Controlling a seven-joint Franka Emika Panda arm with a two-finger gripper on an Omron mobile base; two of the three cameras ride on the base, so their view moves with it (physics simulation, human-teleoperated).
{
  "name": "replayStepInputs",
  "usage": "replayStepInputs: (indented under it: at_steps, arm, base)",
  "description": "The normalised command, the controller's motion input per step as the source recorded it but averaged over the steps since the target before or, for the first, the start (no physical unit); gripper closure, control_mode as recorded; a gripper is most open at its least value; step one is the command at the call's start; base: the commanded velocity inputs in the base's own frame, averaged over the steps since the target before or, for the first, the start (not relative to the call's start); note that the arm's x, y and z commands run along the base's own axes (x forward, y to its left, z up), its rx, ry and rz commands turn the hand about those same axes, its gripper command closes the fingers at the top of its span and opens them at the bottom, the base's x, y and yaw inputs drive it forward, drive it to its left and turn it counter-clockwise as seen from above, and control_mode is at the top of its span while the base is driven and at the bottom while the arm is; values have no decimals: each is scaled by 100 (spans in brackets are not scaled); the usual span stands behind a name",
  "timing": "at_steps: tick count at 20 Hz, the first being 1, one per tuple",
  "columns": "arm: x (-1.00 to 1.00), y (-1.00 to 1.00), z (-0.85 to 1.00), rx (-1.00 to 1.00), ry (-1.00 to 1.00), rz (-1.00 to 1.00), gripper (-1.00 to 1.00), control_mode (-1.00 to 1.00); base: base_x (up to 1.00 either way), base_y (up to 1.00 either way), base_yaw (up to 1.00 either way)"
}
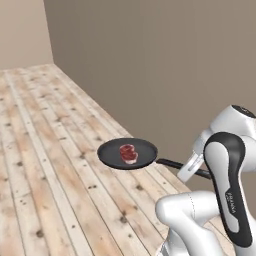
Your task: Pick up the pan with the steak in it and place it on the dining table. Then place the steak on the plate.
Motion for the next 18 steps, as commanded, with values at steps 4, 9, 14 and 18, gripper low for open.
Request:
replayStepInputs:
  at_steps: [4,9,14,18]
  arm:
    - [0,0,0,0,0,0,100,100]
    - [0,0,0,0,0,0,100,100]
    - [0,0,0,0,0,0,100,100]
    - [0,0,0,0,0,0,100,100]
  base:
    - [100,-13,3]
    - [100,0,1]
    - [100,0,0]
    - [100,0,0]
